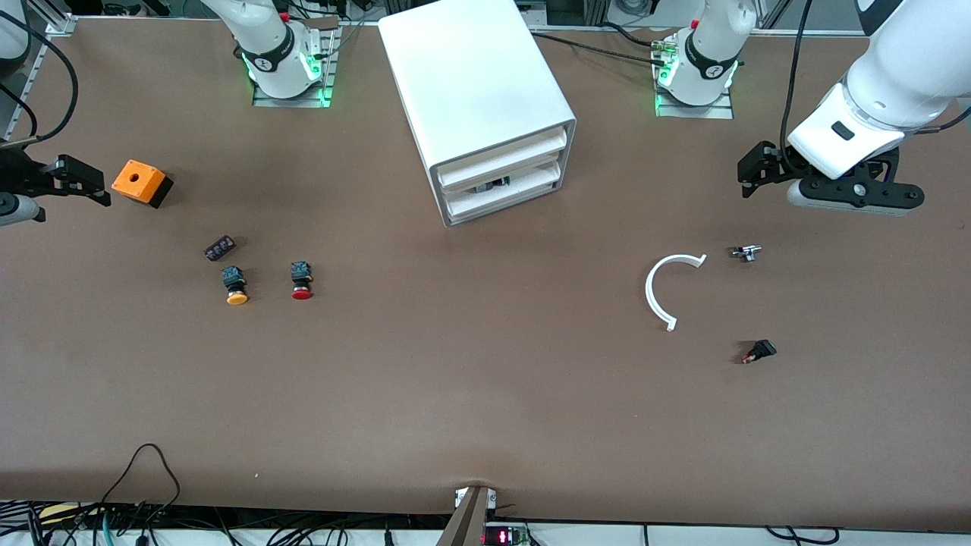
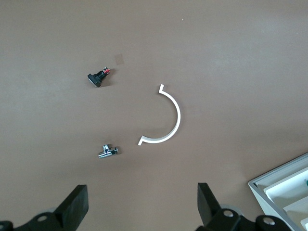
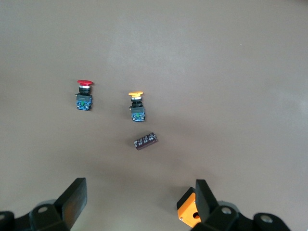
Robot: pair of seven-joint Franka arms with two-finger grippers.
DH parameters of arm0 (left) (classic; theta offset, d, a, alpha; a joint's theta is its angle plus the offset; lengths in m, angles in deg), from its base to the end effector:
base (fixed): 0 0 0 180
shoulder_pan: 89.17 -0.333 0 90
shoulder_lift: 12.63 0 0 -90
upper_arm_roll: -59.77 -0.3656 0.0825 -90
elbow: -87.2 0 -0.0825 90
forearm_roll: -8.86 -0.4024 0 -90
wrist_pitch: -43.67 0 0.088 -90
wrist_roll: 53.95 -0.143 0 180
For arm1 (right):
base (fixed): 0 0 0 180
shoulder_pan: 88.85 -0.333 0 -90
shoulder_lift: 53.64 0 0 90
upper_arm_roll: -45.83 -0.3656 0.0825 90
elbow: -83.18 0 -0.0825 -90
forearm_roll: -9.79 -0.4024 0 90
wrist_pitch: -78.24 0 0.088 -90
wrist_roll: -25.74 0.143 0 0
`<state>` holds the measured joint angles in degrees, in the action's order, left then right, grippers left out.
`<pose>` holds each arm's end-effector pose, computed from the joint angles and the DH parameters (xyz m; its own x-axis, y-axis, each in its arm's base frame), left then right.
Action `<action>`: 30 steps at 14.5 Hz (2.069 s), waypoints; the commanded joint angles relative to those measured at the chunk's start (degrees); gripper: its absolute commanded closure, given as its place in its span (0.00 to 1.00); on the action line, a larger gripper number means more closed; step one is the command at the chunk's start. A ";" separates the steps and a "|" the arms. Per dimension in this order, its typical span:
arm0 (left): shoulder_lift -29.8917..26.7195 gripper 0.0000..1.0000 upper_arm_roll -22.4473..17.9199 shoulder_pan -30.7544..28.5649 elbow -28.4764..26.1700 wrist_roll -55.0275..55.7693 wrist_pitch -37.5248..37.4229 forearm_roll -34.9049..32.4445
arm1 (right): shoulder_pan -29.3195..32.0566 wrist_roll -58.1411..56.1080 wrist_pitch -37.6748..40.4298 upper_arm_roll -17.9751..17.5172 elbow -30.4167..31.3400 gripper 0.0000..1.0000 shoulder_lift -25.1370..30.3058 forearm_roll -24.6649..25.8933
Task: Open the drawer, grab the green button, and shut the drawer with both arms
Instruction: 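Reach the left gripper to the drawer handle while the right gripper moves forward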
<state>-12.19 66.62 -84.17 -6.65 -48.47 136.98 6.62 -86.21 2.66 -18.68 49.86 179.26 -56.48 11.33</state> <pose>0.5671 -0.1132 0.6058 0.9935 -0.1133 -0.0134 -0.1137 -0.9927 -0.0395 0.5894 -0.0716 0.5673 0.9574 0.2855 -0.0438 0.2863 -0.9580 0.0140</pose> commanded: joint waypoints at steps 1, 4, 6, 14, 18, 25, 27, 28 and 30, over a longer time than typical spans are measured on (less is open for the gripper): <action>0.96 0.00 0.00 -0.08 1.91 -0.21 -1.03 -1.10 | 0.25 -0.48 0.33 -0.25 -0.98 0.00 -0.24 -0.84; 0.96 0.00 0.00 -0.08 1.91 -0.21 -1.03 -1.10 | 0.16 -0.57 0.33 -0.43 -1.16 0.00 -0.15 -0.75; 0.96 0.00 0.00 0.01 1.91 -0.21 -1.03 -1.10 | 0.16 -0.57 0.33 -0.34 -1.33 0.00 -0.15 -0.75; 4.20 0.00 4.82 0.54 2.97 -0.56 -8.75 0.04 | -0.01 0.22 0.42 -0.42 -1.33 0.00 -0.86 -0.84; 6.23 0.00 9.48 0.28 2.97 -0.64 -13.75 1.62 | -1.67 -0.57 0.33 -2.00 -1.33 0.00 -4.72 -0.58; 16.66 0.00 9.58 0.09 2.09 -1.17 -17.47 15.25 | -2.38 -0.57 -0.19 -2.18 -1.42 0.00 -4.99 -0.84; 20.80 0.00 9.58 0.10 2.27 -1.17 -16.50 17.51 | -4.22 -2.75 -0.54 -2.18 -1.33 0.00 -5.51 -0.57; 22.65 0.00 9.58 -0.68 2.09 -1.78 -15.54 21.19 | -4.14 -2.68 -0.98 -2.01 -1.42 0.00 -5.95 -1.01; 27.56 0.00 9.58 -2.88 1.39 -12.35 -11.61 25.60 | -3.62 -2.85 -2.04 -1.31 -1.51 0.00 -5.96 -6.60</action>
<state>11.23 76.14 -84.79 -6.16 -52.64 123.29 28.42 -90.02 1.32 -20.08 47.60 178.54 -61.98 9.11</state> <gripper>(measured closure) 0.000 0.000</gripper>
